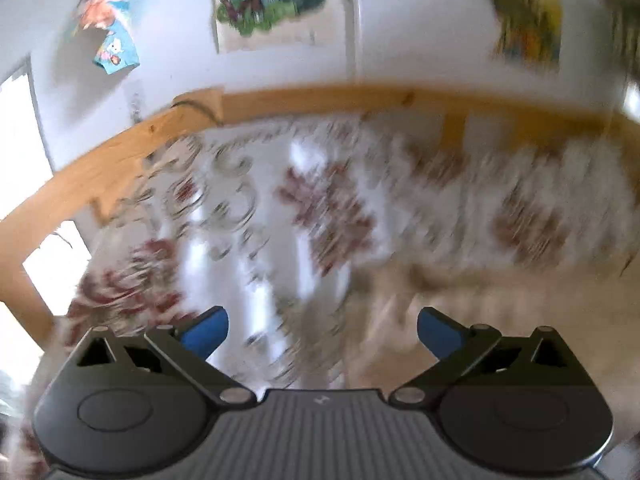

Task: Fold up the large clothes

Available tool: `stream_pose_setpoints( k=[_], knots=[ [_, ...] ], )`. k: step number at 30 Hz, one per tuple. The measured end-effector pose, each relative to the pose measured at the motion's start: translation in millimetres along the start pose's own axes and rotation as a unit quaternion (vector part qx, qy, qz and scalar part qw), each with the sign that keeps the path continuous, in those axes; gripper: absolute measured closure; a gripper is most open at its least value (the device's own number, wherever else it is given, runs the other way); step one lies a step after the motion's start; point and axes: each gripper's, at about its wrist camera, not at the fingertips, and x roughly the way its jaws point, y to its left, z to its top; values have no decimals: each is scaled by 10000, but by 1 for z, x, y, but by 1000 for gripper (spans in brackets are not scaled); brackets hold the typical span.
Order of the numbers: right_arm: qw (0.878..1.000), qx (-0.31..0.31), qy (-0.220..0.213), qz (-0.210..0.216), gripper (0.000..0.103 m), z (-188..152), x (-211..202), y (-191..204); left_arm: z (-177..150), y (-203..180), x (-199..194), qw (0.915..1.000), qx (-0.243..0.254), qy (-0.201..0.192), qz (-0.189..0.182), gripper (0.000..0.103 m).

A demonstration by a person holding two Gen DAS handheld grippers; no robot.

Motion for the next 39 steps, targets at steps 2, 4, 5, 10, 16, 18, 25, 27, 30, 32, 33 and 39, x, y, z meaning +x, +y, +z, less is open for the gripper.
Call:
stream_pose_setpoints(
  k=[2,4,5,10,16,18,25,27,30,32,33,39],
  knots=[
    [9985,-289,463,-49,1,-4,10,3,-7,-12,11,9989,316,357,2,1],
    [9948,-447,916,-23,1,-10,19,5,-12,-17,21,9971,303,672,-184,1],
    [9937,-404,1043,-10,1,-11,22,3,-14,-18,26,9954,184,868,-351,2],
    [9976,609,313,-129,1,-4,1,-23,-21,-12,41,9876,-344,1308,-796,12],
    [9849,1662,138,468,1,-9,-18,-60,-31,8,51,9784,-922,1513,-1068,40],
    [9834,1668,403,592,1,-12,-17,-64,-31,13,53,9735,-1145,1547,-1234,46],
    [9680,1712,1791,405,28,-30,27,-57,-31,14,51,9745,-1303,1435,-1128,98],
    [9589,1918,2052,408,62,-38,40,-57,-30,20,45,9714,-1582,1328,-1170,102],
    [9570,2064,2004,377,99,-44,45,-56,-26,18,29,9779,-1501,969,-1088,103],
    [9675,1853,1712,181,102,-38,40,-50,-23,17,15,9821,-1457,647,-1000,103],
    [9746,1689,1471,36,102,-33,37,-48,-22,17,10,9835,-1447,543,-939,103],
    [9928,338,1077,-409,102,-26,50,-19,-28,8,26,9882,-1026,891,-705,102]
  ],
)
